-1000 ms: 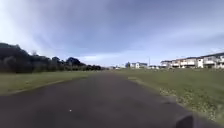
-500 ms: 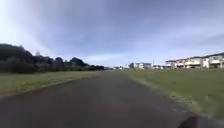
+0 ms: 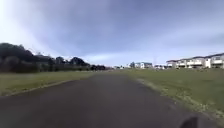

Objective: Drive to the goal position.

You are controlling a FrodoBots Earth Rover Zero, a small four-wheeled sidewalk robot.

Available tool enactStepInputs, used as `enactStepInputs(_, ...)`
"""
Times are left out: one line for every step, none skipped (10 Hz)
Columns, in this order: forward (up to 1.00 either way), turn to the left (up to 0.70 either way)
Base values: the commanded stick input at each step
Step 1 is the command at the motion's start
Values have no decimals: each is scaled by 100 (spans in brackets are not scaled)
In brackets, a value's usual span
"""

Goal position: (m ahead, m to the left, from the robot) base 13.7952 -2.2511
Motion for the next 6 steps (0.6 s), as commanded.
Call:
enactStepInputs(100,0)
enactStepInputs(100,0)
enactStepInputs(100,0)
enactStepInputs(100,0)
enactStepInputs(100,0)
enactStepInputs(100,0)
